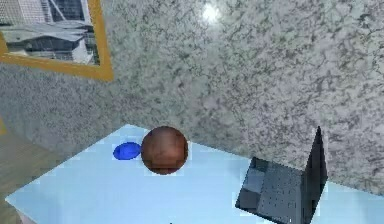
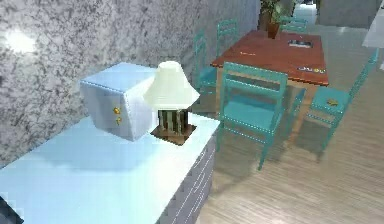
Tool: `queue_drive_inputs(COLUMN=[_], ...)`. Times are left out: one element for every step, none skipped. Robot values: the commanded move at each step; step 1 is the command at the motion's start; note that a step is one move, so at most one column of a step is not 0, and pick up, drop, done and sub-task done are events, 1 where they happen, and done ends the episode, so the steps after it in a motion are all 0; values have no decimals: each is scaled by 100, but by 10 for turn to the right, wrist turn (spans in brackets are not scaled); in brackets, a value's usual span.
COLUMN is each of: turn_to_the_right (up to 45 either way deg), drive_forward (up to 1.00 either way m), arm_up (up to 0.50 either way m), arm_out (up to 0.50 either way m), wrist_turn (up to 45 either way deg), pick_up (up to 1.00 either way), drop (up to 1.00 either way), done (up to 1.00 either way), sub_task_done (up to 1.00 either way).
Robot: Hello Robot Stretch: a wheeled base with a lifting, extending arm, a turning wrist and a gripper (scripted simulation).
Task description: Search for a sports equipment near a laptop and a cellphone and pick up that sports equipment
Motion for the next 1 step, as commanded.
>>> queue_drive_inputs(turn_to_the_right=[-450], drive_forward=[0], arm_up=[0], arm_out=[0], wrist_turn=[0], pick_up=[0], drop=[0], done=[0], sub_task_done=[0])
